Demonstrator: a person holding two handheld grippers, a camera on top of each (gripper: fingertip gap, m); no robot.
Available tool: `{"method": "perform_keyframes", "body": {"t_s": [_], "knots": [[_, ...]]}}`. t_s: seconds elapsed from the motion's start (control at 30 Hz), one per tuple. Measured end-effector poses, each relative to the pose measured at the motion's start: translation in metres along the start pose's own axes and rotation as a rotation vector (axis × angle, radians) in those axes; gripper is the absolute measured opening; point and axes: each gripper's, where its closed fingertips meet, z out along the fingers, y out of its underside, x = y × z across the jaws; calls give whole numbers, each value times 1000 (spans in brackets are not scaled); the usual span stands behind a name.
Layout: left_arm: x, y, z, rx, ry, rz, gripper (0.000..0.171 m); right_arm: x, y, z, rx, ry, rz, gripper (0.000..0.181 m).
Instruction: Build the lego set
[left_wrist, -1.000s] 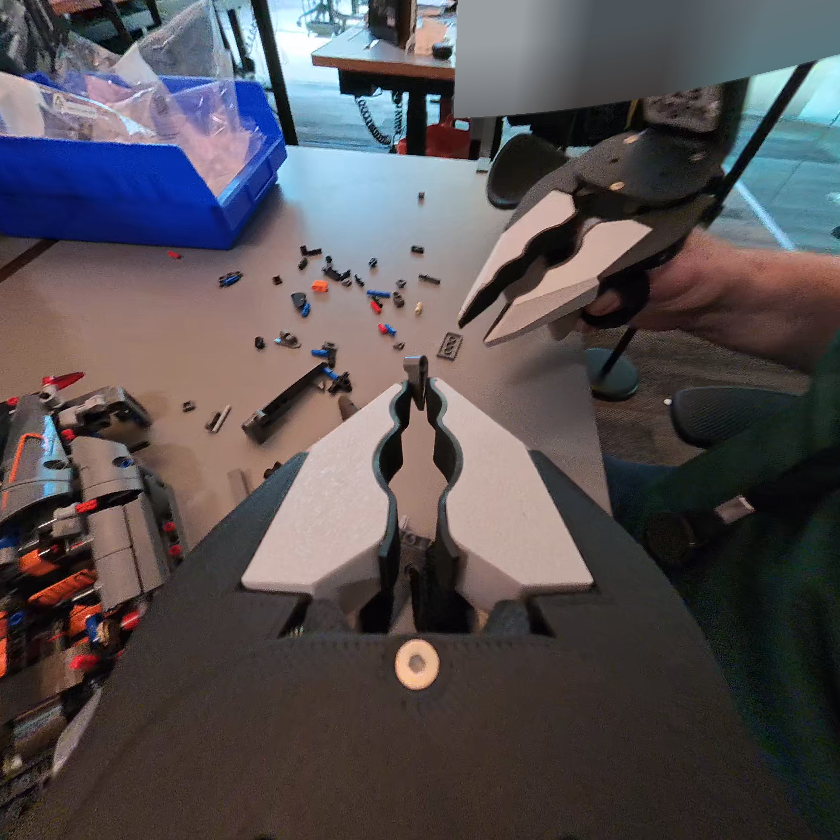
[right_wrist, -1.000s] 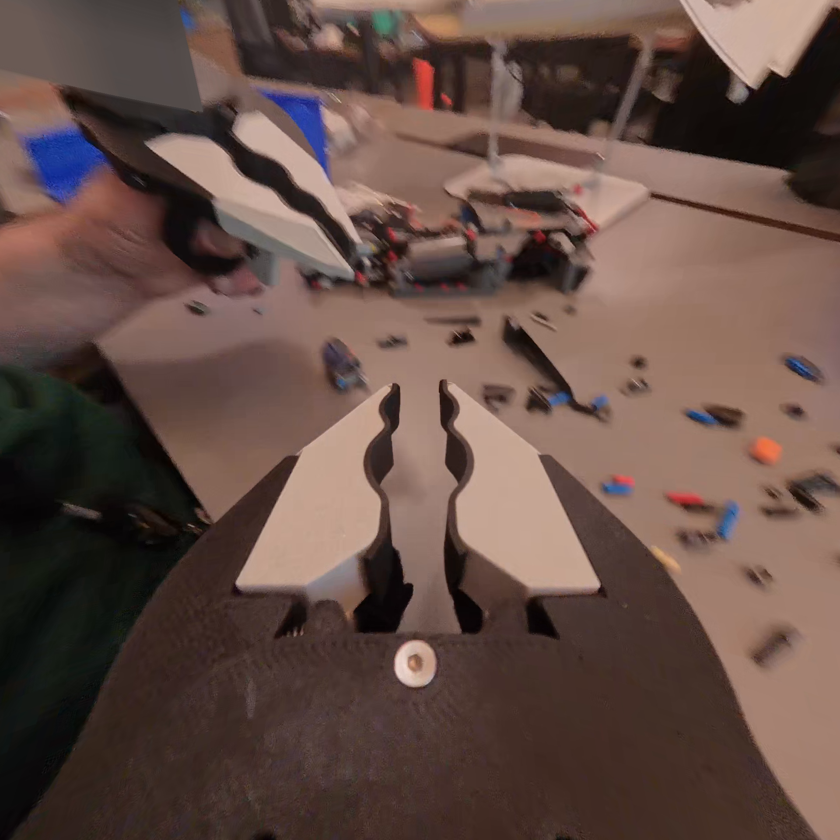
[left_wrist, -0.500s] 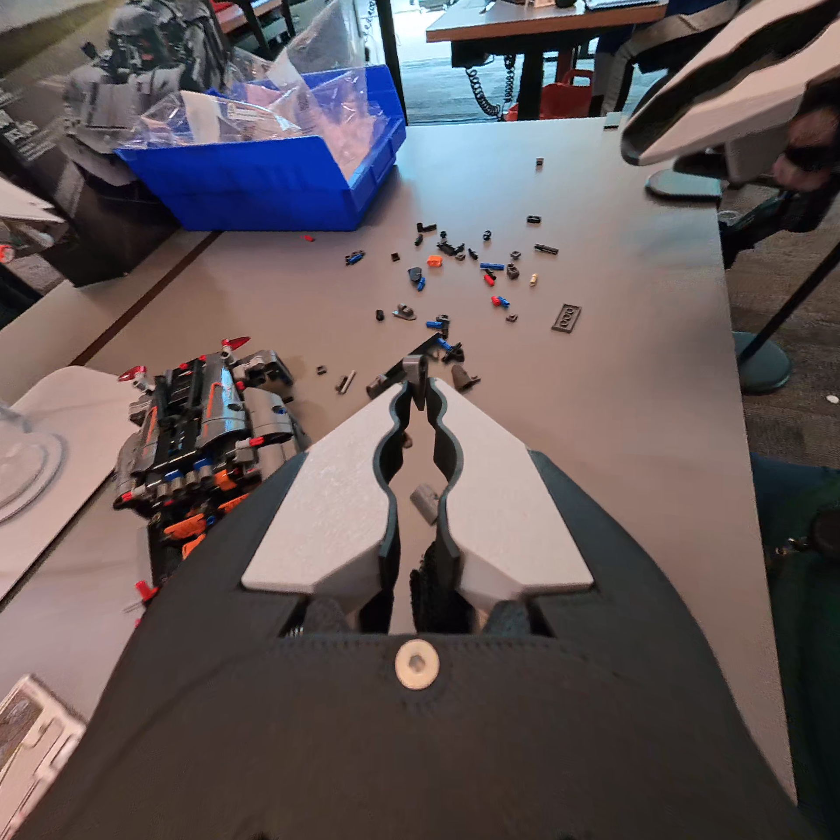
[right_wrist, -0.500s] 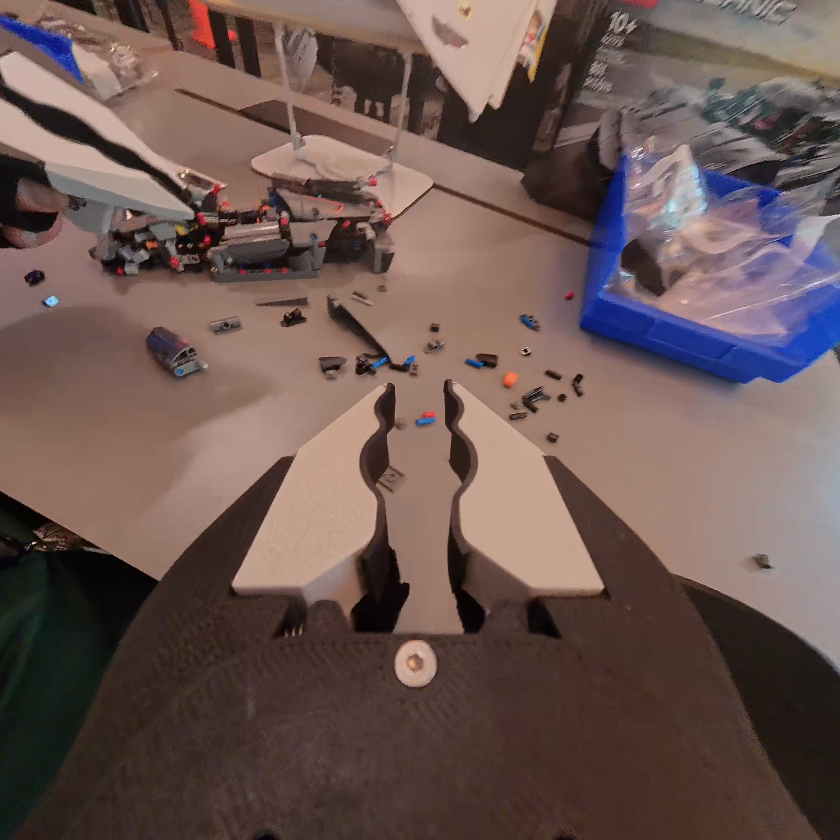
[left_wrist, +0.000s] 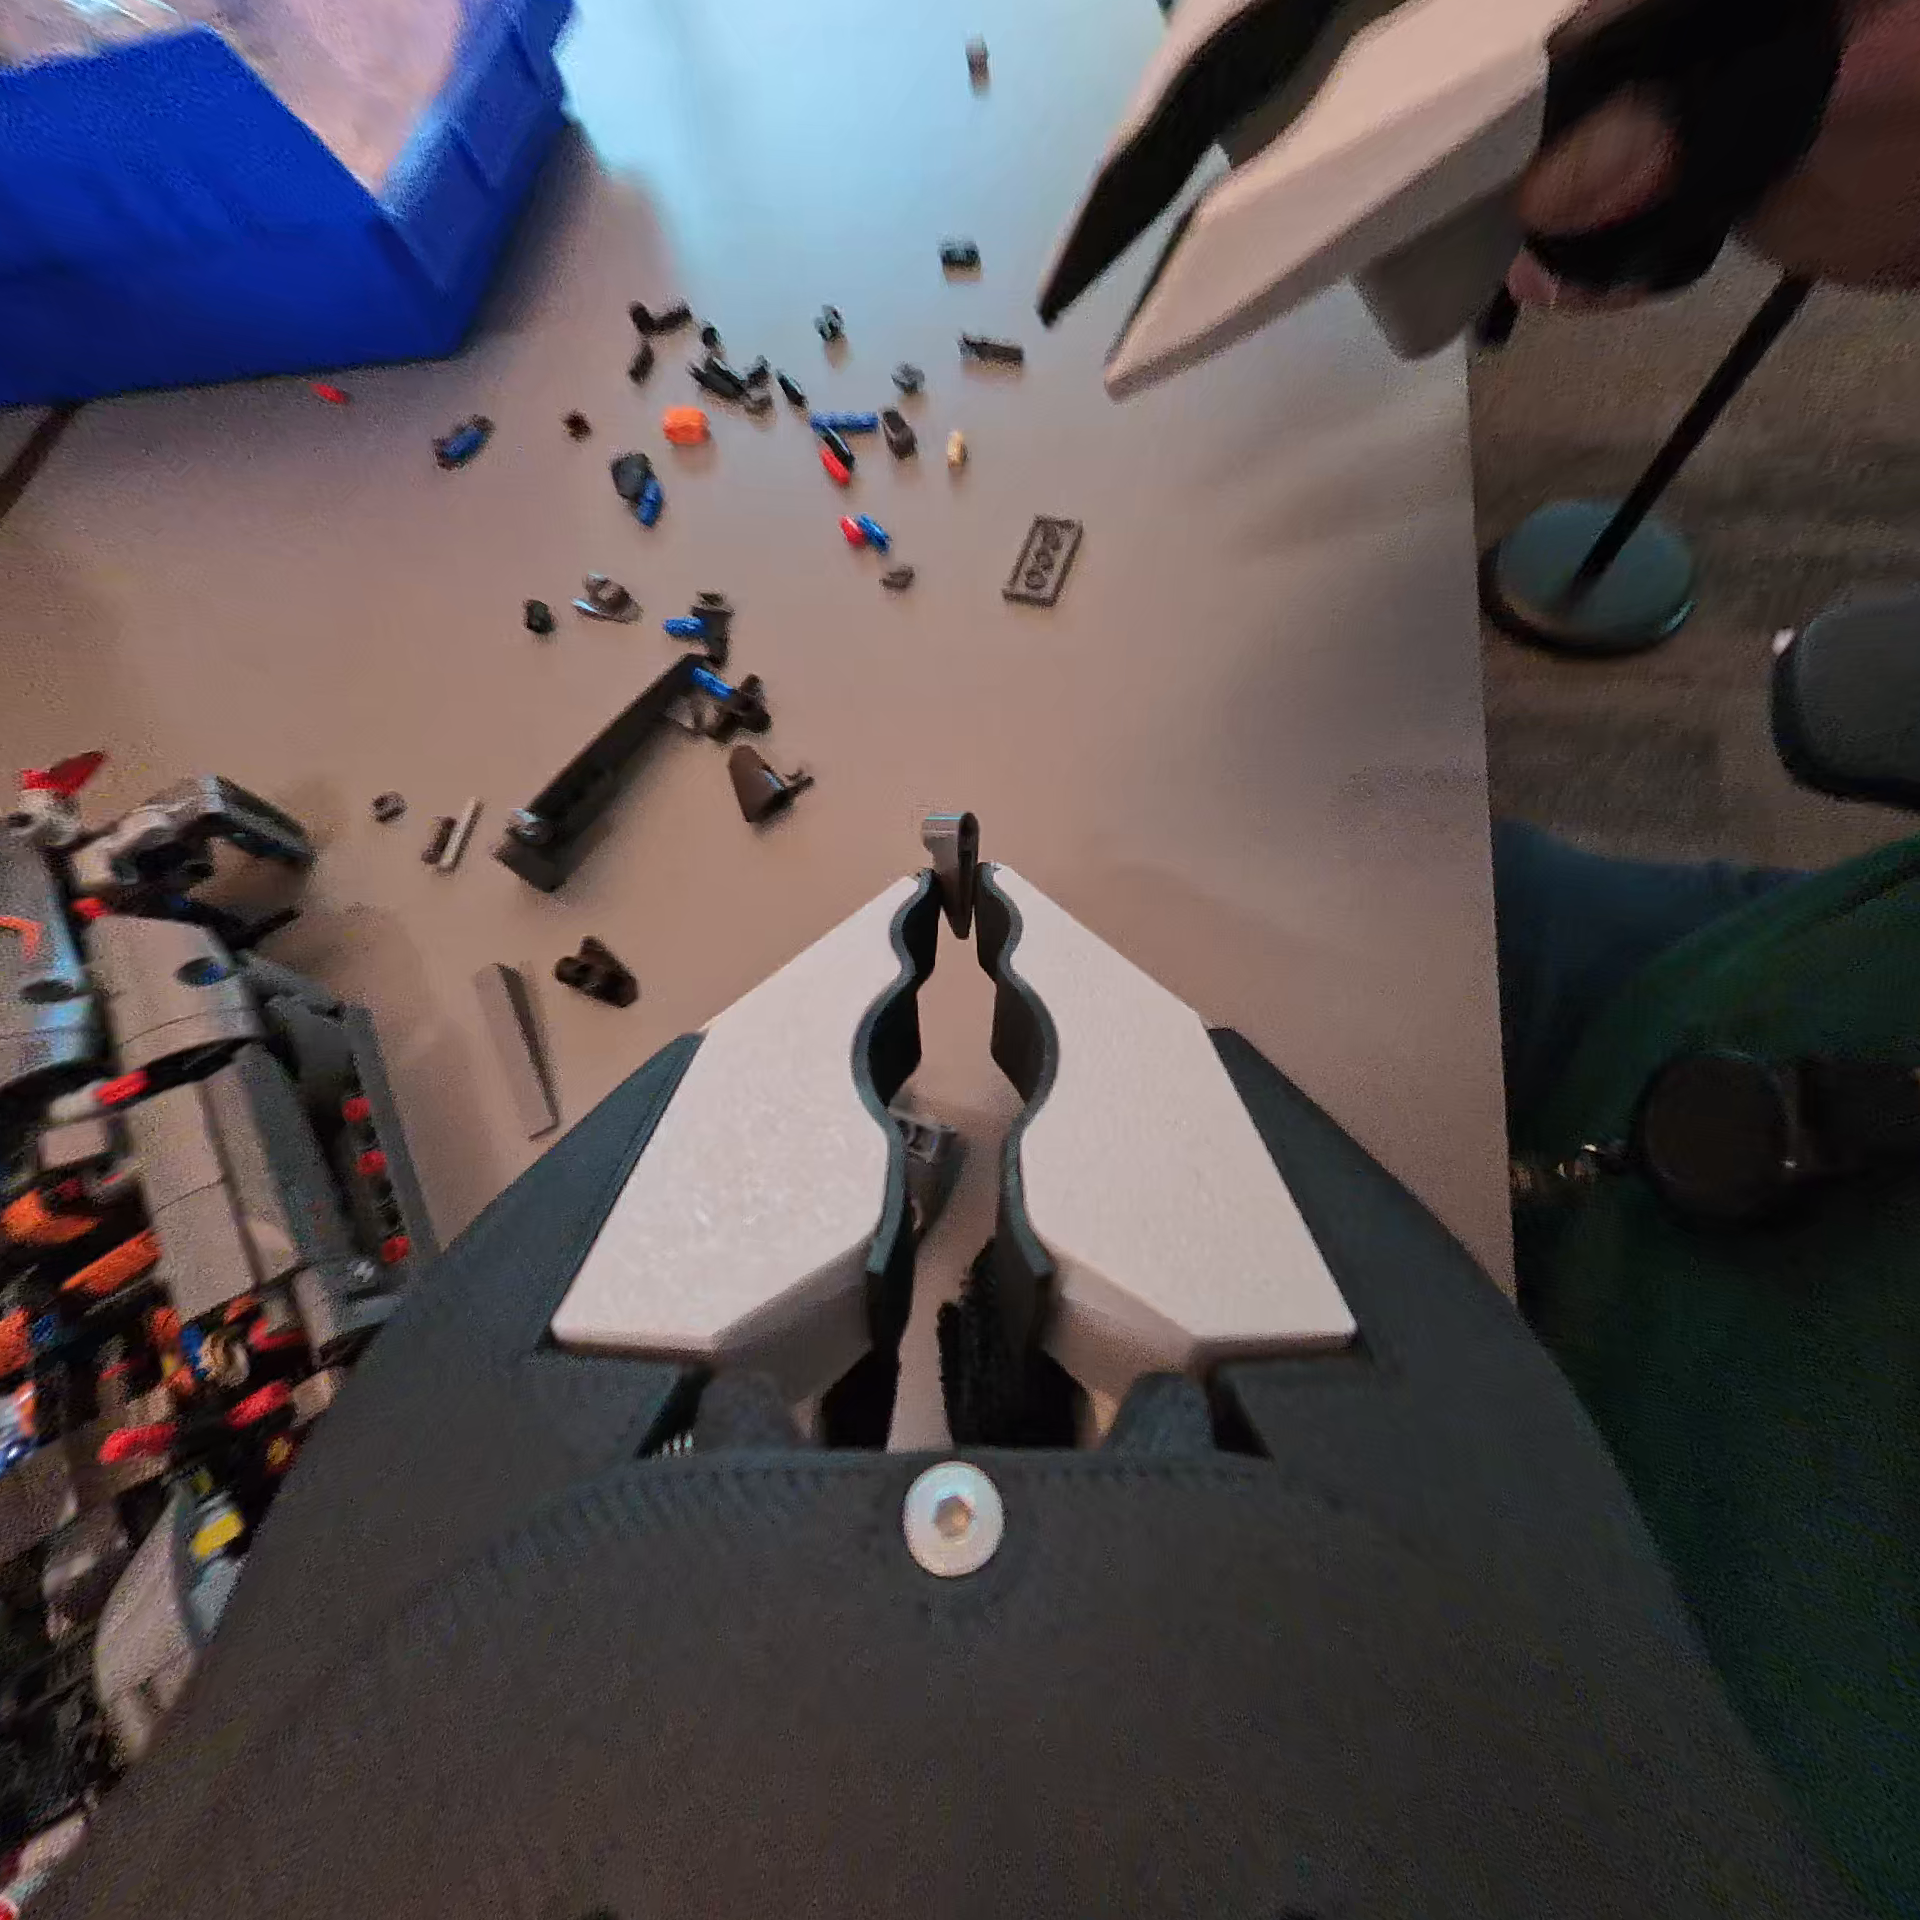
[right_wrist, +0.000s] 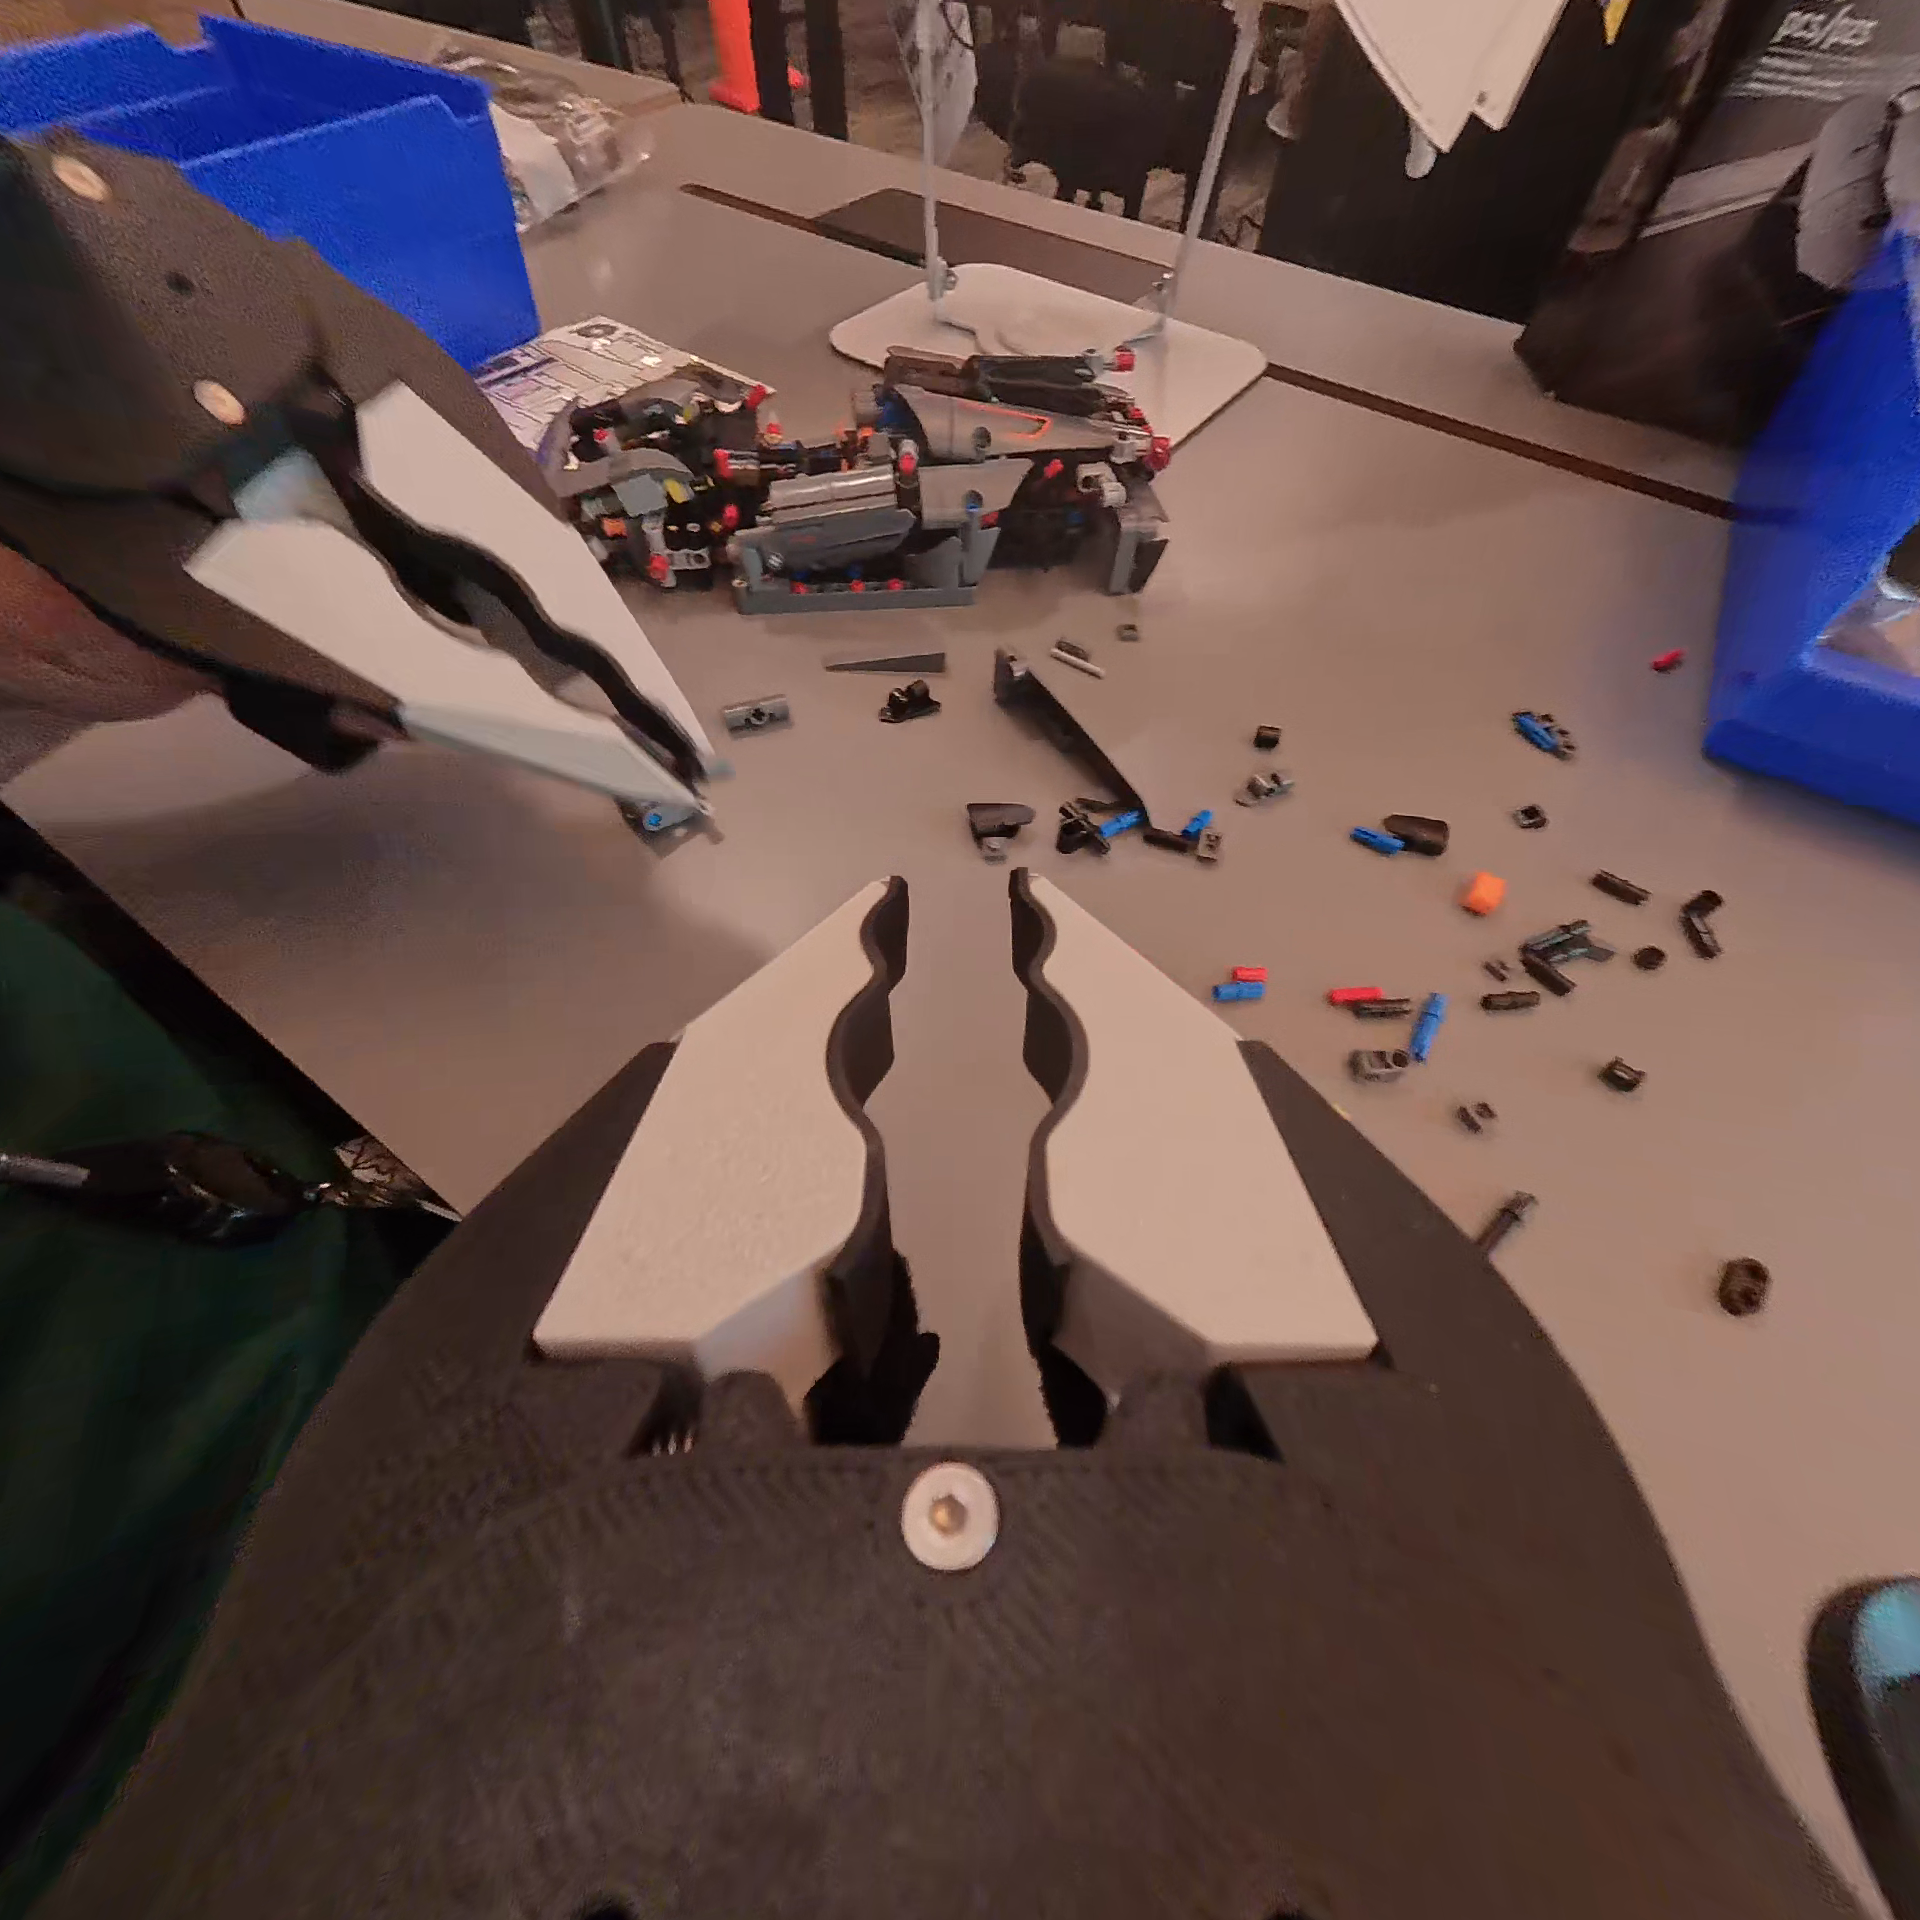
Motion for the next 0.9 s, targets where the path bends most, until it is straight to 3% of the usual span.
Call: {"method": "perform_keyframes", "body": {"t_s": [0.2,0.4,0.53,0.73,0.9], "knots": [[12,19,35,-200,-15,123,5,-6,11,4,-13,-23,7,17],[6,28,50,-281,-45,111,5,-12,23,6,-15,-45,36,17],[4,25,49,-271,-58,98,16,-11,25,7,-4,-47,42,17],[4,18,40,-219,-64,59,17,-5,22,3,13,-33,37,18],[2,5,19,-106,-81,55,12,-4,22,-1,33,-27,34,16]]}}
